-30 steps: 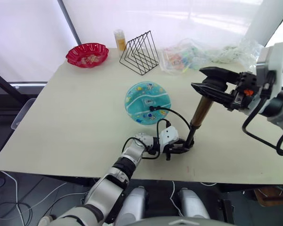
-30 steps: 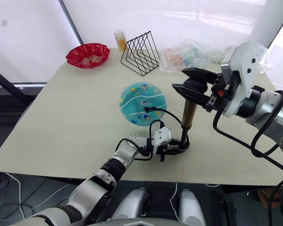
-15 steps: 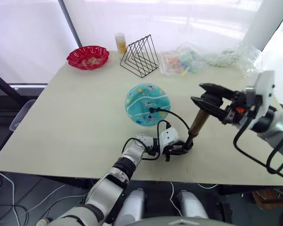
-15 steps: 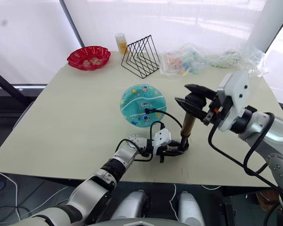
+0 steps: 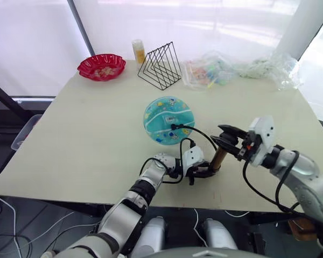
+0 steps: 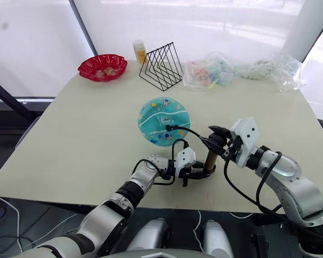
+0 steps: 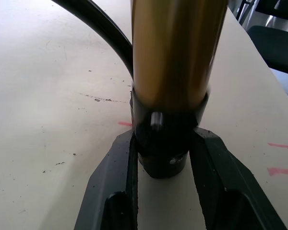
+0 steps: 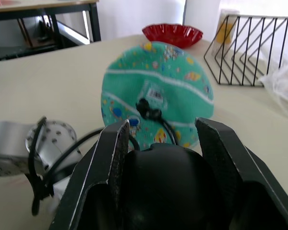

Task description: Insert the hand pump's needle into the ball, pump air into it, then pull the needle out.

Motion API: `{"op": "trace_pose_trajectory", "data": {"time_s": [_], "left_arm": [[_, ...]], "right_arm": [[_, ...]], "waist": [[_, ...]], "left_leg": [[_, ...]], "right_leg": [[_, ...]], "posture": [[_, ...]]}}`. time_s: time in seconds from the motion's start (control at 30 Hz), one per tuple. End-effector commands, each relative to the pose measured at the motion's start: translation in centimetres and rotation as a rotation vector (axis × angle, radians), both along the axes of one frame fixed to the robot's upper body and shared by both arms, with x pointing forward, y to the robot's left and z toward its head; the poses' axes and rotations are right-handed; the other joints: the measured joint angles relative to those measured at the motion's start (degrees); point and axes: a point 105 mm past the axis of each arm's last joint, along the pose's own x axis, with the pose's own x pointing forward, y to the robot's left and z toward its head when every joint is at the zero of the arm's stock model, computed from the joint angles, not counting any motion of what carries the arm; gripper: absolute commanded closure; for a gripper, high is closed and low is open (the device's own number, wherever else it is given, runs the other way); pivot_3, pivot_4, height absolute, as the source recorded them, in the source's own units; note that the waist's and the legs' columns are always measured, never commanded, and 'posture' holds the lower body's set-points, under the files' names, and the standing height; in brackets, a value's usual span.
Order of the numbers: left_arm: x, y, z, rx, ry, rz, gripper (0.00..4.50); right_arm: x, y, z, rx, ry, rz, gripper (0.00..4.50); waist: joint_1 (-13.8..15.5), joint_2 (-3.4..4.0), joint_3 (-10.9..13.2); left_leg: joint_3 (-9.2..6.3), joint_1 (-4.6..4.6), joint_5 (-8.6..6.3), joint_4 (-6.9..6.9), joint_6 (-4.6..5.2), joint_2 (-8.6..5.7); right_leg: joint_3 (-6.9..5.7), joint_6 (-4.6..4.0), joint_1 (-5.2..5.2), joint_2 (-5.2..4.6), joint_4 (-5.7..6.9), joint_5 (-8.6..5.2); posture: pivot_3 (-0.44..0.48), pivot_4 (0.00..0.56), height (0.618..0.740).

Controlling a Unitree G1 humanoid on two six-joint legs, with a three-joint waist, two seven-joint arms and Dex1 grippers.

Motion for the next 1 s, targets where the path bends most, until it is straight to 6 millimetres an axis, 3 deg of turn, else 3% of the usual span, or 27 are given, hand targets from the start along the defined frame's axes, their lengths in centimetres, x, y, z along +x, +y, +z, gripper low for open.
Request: {"op": "trace_pose_trajectory", "data": {"time_s": [0.03, 0.1, 0.23, 0.73, 1.0], "left_arm": [[-2.0, 1.2, -3.8, 0.129, 0.122, -0.018, 3.46], [-2.0, 1.2, -3.9, 0.131, 0.122, -0.018, 3.46], [-2.0, 1.2, -3.8, 0.132, 0.122, -0.019, 3.46], [-2.2, 1.3, -4.3, 0.151, 0.128, -0.028, 3.46], [-2.4, 1.3, -4.4, 0.153, 0.127, -0.036, 3.46]], "right_arm": [[-0.2, -0.1, -4.2, -0.052, 0.112, -0.007, 2.79], [-0.2, 0.2, -3.7, -0.018, 0.096, 0.001, 2.8], [-0.1, -0.1, -0.9, 0.021, 0.024, 0.015, 2.8], [-1.8, -1.5, 12.1, 0.044, -0.201, 0.106, 2.8], [-3.0, -2.2, 17.2, 0.049, -0.261, 0.131, 2.8]], "waist": [[-0.03, -0.04, -0.08], [-0.03, -0.04, -0.16], [-0.02, 0.0, -0.2], [0.15, 0.6, 0.2], [0.2, 0.64, 0.23]], "left_leg": [[-0.07, 0.24, 0.0, -0.15, 0.0, 0.03], [-0.17, 0.28, 0.0, -0.27, 0.0, 0.05], [-0.25, 0.26, 0.0, -0.28, -0.01, 0.05], [-0.57, -0.31, 0.0, -0.28, 0.0, -0.25], [-0.7, -0.67, 0.01, -0.27, 0.01, -0.3]], "right_leg": [[-0.08, 0.02, 0.26, 0.02, -0.24, -0.01], [-0.18, 0.07, 0.35, 0.02, -0.39, -0.04], [-0.25, 0.0, 0.35, 0.01, -0.39, 0.0], [-0.54, 0.01, 0.07, -0.32, -0.51, 0.0], [-0.66, 0.0, -0.23, -0.38, -0.53, 0.01]], "posture": [[0.0, 0.15, 0.74], [0.0, 0.15, 0.74], [0.0, 0.15, 0.74], [0.0, 0.15, 0.74], [0.0, 0.15, 0.74]]}}
